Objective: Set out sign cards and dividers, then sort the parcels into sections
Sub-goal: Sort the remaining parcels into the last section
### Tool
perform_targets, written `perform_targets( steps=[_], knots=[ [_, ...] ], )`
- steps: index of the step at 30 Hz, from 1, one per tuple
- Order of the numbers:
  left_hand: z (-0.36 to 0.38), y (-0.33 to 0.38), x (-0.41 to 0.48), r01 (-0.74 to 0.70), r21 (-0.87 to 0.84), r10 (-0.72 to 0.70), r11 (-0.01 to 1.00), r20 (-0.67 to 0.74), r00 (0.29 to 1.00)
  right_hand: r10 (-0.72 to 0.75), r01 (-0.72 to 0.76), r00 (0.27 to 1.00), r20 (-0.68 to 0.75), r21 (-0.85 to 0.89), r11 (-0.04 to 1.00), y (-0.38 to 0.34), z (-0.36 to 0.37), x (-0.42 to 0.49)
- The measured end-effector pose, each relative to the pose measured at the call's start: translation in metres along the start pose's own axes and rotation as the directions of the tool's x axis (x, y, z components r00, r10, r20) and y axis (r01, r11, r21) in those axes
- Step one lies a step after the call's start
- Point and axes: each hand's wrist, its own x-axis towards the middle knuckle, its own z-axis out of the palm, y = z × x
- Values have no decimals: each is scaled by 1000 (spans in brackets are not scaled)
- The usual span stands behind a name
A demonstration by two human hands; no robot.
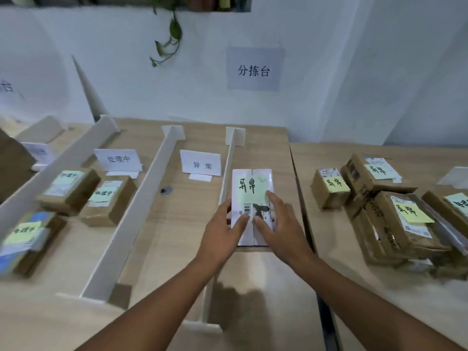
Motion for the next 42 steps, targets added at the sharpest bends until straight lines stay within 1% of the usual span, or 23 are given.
perform_targets(
  steps=[3, 6, 10, 13, 16, 19, 22, 26, 28, 31, 36, 39, 42],
  knots=[
    [-79, -19, -24, -1, 17, 3, 1000, -65, 998, -42, 42, 999, 30, 18, 999, -58, 57, -13],
    [-139, -41, -40, 25, -5, -25, 1000, -111, 994, -62, 59, 996, 69, 44, 997, -99, 109, -24],
    [-188, -56, -45, 40, -8, -41, 999, -128, 991, -56, 56, 993, 105, -1, 998, -126, 156, -23],
    [-211, -69, -24, 68, 30, -64, 997, -111, 992, -53, 61, 992, 111, -67, 996, -136, 185, -4],
    [-220, -95, 12, 124, 62, -119, 990, -79, 990, -19, 33, 990, 141, -98, 995, -133, 213, 22],
    [-224, -125, 59, 222, 107, -218, 969, -51, 975, 27, -7, 986, 162, -121, 993, -119, 242, 58],
    [-223, -161, 113, 257, 138, -257, 957, -19, 966, 79, -50, 981, 175, -167, 985, -97, 276, 107],
    [-217, -210, 187, 322, 203, -326, 925, -13, 945, 159, -127, 958, 238, -142, 982, -56, 326, 170],
    [-210, -233, 215, 327, 190, -331, 926, -10, 943, 184, -150, 949, 257, -149, 977, -37, 346, 195],
    [-203, -263, 244, 375, 167, -378, 912, -14, 926, 217, -177, 937, 273, -161, 971, -16, 370, 220],
    [-201, -269, 255, 366, 171, -371, 915, -5, 929, 220, -180, 935, 277, -162, 970, -8, 379, 234],
    [-202, -253, 248, 321, 286, -325, 903, -36, 945, 235, -196, 926, 295, -154, 968, -17, 366, 231],
    [-203, -223, 232, 227, 383, -229, 896, -42, 973, 218, -190, 948, 232, -136, 972, -38, 329, 218]
  ],
)
